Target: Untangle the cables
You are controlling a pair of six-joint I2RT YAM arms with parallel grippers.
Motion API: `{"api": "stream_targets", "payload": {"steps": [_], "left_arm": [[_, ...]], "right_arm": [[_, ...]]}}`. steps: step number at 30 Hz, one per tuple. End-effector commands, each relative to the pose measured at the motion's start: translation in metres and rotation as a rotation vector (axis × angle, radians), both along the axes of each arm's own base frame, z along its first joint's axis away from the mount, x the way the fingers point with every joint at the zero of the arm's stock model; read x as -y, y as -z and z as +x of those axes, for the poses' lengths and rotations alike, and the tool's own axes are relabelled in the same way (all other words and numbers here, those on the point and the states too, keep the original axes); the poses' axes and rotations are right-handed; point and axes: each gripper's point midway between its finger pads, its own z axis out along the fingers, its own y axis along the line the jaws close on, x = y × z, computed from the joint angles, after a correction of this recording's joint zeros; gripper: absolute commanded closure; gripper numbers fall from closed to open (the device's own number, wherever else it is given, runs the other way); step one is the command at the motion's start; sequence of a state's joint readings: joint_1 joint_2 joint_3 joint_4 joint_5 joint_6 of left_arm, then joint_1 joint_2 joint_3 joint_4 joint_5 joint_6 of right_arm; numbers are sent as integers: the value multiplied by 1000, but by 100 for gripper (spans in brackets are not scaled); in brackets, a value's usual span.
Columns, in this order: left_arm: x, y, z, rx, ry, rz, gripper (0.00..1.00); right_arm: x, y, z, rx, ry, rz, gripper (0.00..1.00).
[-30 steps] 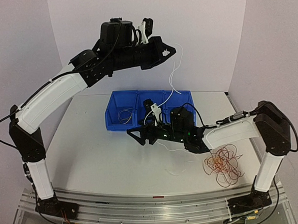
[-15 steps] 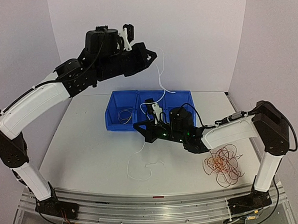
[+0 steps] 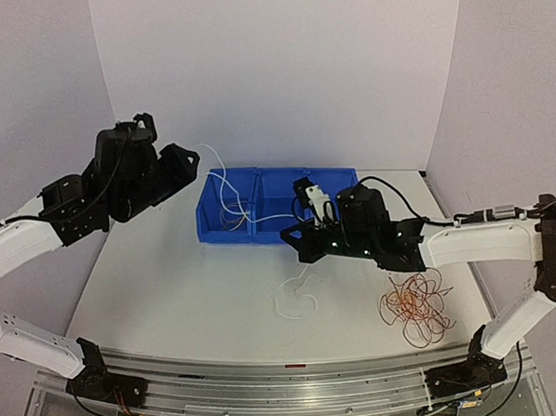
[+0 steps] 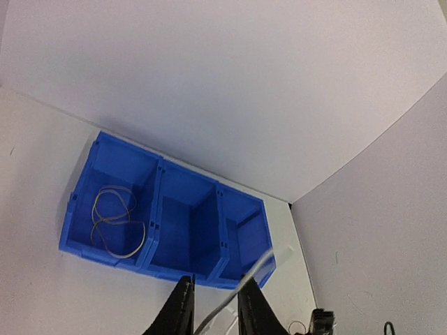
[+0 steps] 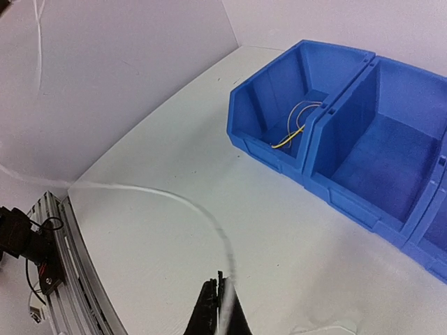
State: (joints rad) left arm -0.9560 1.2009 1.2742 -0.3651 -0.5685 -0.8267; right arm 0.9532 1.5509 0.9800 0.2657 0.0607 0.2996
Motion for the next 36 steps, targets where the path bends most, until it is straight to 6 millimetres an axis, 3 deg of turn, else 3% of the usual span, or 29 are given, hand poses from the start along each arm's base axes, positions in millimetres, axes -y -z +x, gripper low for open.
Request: {"api": "stream_targets", "payload": {"steps": [1, 7, 9, 16, 23, 32, 36], "left_arm": [[9, 80, -12, -158, 57, 2, 64], [29, 123, -29, -236, 203, 20, 9], [30, 129, -33, -247, 229, 45, 1], [22, 146, -47, -258, 284, 91, 0], [-1, 159, -52, -277, 212, 74, 0], [-23, 202, -52, -419, 76, 166, 0], [-24, 208, -52, -433, 66, 183, 0]], "right_arm": [[6, -61, 18, 37, 52, -68, 100], [-1, -109, 45, 46, 94, -62, 100], [2, -120, 59, 65, 123, -59, 100], [27, -159, 110, 74, 215, 30, 100], [8, -191, 123, 135, 155, 55, 100], [-3, -205, 156, 204, 225, 57, 100], [-8, -214, 172, 245, 243, 65, 100]]}}
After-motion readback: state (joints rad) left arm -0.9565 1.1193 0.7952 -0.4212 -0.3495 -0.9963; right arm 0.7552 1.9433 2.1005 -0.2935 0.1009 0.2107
